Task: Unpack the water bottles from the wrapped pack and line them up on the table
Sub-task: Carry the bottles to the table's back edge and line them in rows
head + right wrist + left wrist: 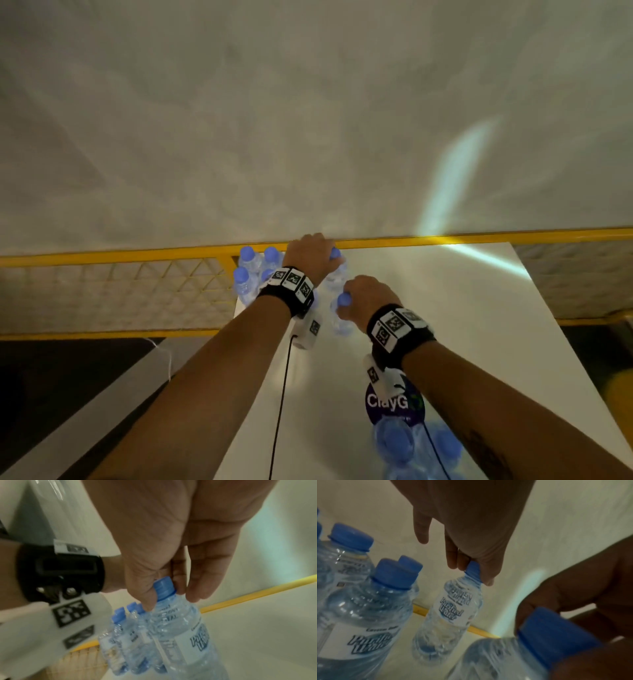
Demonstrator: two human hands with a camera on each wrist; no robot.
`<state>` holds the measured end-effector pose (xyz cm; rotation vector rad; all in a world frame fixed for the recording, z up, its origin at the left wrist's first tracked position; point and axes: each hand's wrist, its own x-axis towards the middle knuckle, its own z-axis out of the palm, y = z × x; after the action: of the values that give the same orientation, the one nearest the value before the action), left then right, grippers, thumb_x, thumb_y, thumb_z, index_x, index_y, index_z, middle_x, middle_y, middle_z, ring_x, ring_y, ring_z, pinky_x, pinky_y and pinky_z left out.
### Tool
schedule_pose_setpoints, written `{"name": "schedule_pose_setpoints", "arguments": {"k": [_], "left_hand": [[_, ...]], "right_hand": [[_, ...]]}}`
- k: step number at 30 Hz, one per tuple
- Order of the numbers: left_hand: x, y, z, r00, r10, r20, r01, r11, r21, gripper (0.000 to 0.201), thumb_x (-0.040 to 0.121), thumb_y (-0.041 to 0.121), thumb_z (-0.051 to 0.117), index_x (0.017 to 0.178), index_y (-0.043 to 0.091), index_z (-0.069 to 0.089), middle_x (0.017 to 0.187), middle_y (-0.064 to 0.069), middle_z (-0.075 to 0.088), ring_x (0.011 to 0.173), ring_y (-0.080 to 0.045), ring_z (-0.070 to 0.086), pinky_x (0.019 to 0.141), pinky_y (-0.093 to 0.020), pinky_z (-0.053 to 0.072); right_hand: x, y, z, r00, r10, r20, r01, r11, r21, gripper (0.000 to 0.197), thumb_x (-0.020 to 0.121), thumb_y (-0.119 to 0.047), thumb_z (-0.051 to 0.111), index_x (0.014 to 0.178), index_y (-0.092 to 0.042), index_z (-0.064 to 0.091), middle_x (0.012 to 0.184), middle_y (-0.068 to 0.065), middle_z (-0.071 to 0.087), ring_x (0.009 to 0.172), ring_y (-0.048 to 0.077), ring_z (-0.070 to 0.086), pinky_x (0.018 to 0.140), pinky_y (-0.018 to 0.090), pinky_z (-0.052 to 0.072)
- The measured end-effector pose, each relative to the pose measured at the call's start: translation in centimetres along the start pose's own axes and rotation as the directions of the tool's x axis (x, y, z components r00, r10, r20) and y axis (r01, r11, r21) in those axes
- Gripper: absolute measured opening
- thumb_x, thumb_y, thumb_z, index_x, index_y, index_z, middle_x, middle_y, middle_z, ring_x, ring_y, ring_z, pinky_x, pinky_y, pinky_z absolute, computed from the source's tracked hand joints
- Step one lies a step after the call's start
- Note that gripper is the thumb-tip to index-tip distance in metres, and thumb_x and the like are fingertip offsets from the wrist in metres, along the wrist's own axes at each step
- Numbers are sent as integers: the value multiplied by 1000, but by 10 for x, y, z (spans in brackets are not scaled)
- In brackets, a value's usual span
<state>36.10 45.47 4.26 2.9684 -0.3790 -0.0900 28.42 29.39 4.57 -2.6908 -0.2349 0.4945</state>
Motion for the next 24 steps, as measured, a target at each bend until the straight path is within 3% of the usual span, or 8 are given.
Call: {"name": "schedule_pose_setpoints", "arguments": {"k": [4, 10, 15, 19, 24], "left_hand": [[18, -12, 27, 997, -70, -37, 72, 997, 38, 36, 101, 43, 50, 114, 12, 63, 114, -12, 60, 103, -35, 60, 88, -47, 50], [27, -23, 48, 991, -132, -36, 131, 991, -37, 30, 102, 35, 50, 119, 13, 62, 123, -10, 57, 114, -33, 55, 93, -47, 50], [32, -23, 50, 987, -159, -35, 156, 986, -59, 30, 101, 40, 51, 118, 18, 61, 122, -6, 56, 114, -31, 54, 89, -47, 53], [30, -22, 49, 987, -160, -28, 158, 986, -58, 32, 100, 40, 49, 120, 18, 61, 124, -6, 56, 115, -29, 53, 90, -46, 52], [30, -22, 47, 988, -155, -11, 154, 985, -72, 31, 101, 40, 50, 118, 17, 62, 123, -7, 55, 116, -30, 52, 89, -45, 51]], "right_hand": [[32, 3, 7, 999, 33, 8, -32, 998, -57, 33, 85, -35, 65, 110, -15, 60, 113, 7, 55, 102, 30, 61, 82, 35, 47], [67, -6, 14, 1000, -5, 31, 6, 999, -33, 26, 85, -29, 60, 102, -10, 61, 110, 11, 62, 101, 28, 55, 83, 34, 47], [83, -18, 11, 1000, 1, -6, -1, 1000, -9, 36, 88, -25, 63, 119, -7, 58, 118, 15, 56, 106, 32, 59, 88, 35, 48], [89, -24, 12, 999, -15, -35, 16, 1000, 19, 29, 88, -15, 63, 115, -6, 56, 117, 16, 58, 106, 33, 59, 85, 33, 46], [93, -25, 16, 999, -1, -47, 1, 1000, 14, 29, 87, -14, 65, 115, -6, 58, 118, 15, 59, 108, 31, 60, 87, 33, 47]]}}
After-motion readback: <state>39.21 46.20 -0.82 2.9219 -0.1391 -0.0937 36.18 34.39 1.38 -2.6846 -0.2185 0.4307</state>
